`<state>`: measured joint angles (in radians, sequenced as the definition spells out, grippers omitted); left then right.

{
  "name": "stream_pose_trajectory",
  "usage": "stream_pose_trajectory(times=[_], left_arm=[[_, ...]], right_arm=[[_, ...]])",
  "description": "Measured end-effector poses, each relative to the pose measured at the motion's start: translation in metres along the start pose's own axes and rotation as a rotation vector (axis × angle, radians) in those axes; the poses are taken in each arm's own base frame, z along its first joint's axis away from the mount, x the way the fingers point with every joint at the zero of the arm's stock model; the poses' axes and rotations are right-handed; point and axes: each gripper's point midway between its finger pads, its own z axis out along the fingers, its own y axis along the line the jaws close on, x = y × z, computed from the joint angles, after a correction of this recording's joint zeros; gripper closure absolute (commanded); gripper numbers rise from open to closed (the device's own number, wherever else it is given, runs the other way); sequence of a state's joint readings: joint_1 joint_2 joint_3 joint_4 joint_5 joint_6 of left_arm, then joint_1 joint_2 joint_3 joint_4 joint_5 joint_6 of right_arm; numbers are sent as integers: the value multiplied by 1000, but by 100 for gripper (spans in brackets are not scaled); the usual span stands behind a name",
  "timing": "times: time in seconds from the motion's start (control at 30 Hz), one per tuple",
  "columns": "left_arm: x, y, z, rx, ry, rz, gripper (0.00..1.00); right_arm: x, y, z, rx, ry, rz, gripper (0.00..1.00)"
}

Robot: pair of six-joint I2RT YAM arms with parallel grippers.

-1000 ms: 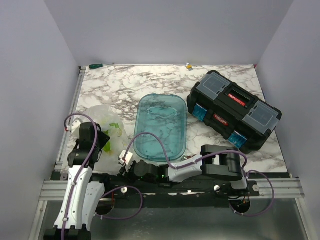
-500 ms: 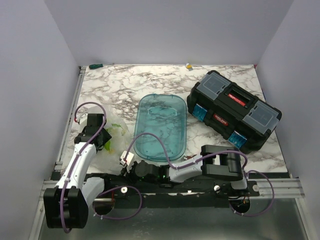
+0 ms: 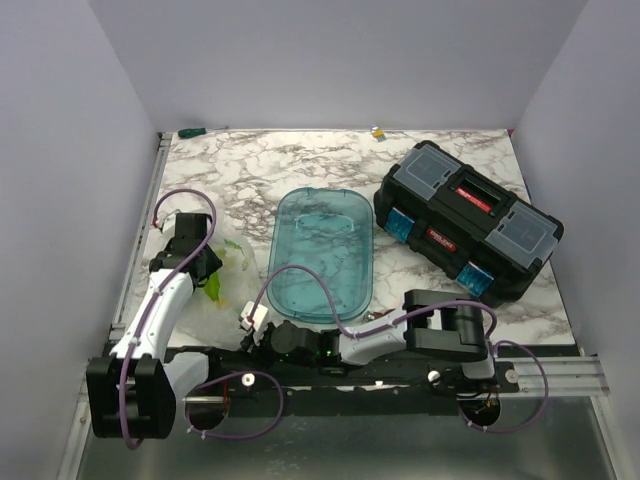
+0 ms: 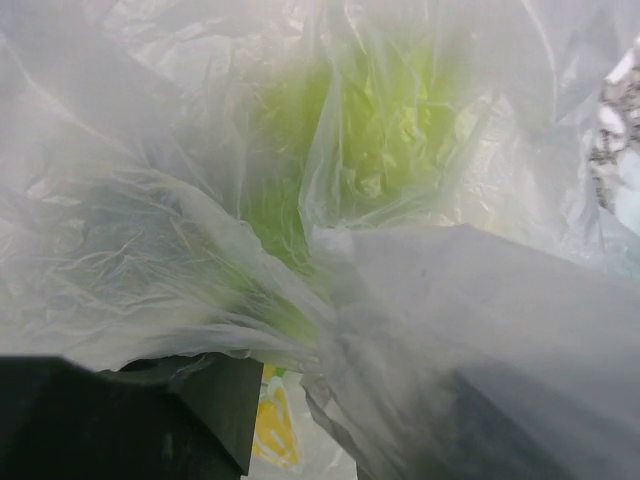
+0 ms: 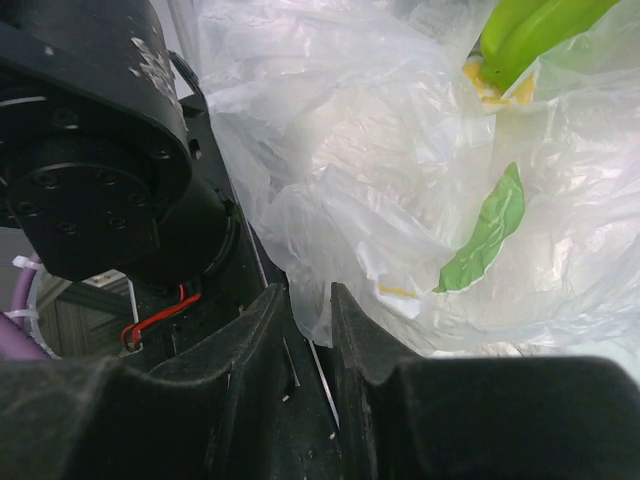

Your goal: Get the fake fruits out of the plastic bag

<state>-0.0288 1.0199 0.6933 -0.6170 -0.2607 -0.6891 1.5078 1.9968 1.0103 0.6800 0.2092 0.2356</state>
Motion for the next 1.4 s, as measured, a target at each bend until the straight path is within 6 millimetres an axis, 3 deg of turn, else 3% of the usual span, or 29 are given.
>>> stream_pose_trajectory(times=[0.13, 0.23, 0.6, 0.77, 0.87, 1.03, 1.23, 1.4], left_arm=[[14, 4, 17, -45, 70, 31, 65], [18, 6, 20, -55, 85, 35, 51], [28, 15, 26, -144, 148, 8, 53], [28, 21, 28, -223, 170, -46, 33], [34, 24, 29, -228, 186, -65, 29], [45, 29, 33, -248, 224, -64, 33], [50, 28, 38, -248, 251, -61, 55], [45, 22, 31, -202, 232, -69, 64]], right_arm=[[-6, 2, -4, -9, -14, 3, 71], [-10, 2, -7, -12, -24, 6, 71], [-10, 1, -10, -14, -31, 7, 72], [-7, 0, -13, -13, -28, 6, 71], [-6, 0, -13, -13, -28, 6, 71], [-8, 0, -13, -15, -35, 8, 72], [-9, 1, -13, -16, -38, 8, 72], [-8, 0, -13, -16, -38, 9, 72]])
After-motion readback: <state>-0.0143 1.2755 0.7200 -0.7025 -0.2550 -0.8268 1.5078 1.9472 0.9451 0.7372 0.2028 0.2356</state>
